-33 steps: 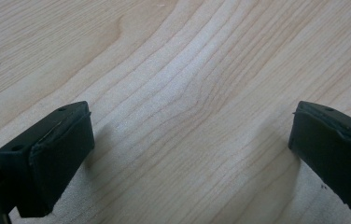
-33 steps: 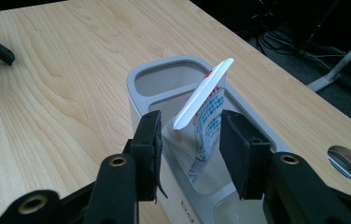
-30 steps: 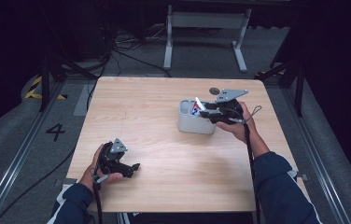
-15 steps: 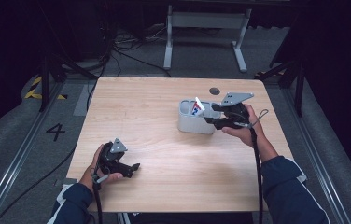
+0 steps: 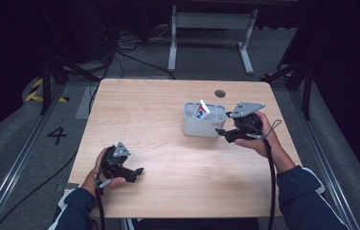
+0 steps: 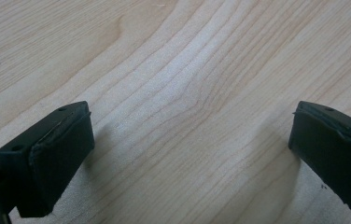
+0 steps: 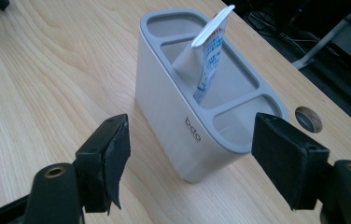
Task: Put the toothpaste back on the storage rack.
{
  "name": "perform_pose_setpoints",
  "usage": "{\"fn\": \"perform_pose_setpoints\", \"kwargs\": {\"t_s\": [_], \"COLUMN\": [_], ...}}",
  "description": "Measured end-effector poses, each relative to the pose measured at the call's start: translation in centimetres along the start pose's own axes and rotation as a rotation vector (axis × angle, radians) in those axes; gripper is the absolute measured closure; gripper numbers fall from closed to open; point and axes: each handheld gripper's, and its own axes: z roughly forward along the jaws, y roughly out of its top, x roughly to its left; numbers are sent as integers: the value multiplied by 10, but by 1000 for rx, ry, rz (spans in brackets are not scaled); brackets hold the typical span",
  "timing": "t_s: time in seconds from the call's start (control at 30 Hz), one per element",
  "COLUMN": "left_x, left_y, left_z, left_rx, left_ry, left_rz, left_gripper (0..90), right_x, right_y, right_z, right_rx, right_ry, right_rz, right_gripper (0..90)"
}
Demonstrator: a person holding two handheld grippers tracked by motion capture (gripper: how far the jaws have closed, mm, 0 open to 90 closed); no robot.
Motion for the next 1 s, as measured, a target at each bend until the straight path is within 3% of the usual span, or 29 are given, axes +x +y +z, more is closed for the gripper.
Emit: {"fn": "perform_pose_setpoints", "kwargs": {"t_s": [0.37,0.73,1.0], "left_x": [0,0,0], "left_y": [0,0,0], "left_z": [0,0,0], "left_rx": [0,1,2], "left_ry": [0,0,1], "left_rz": [-1,-2,0], "left_gripper": [5,5,5], "right_x": [7,13,17], "right_y": [-22,-52,-69], "right_z": [-15,-25,-29], "right_rx": [44,70,80], "right_ry": [-14,-4,-27], "right_rz": [-21,9,11], "right_gripper": [292,287,285]}}
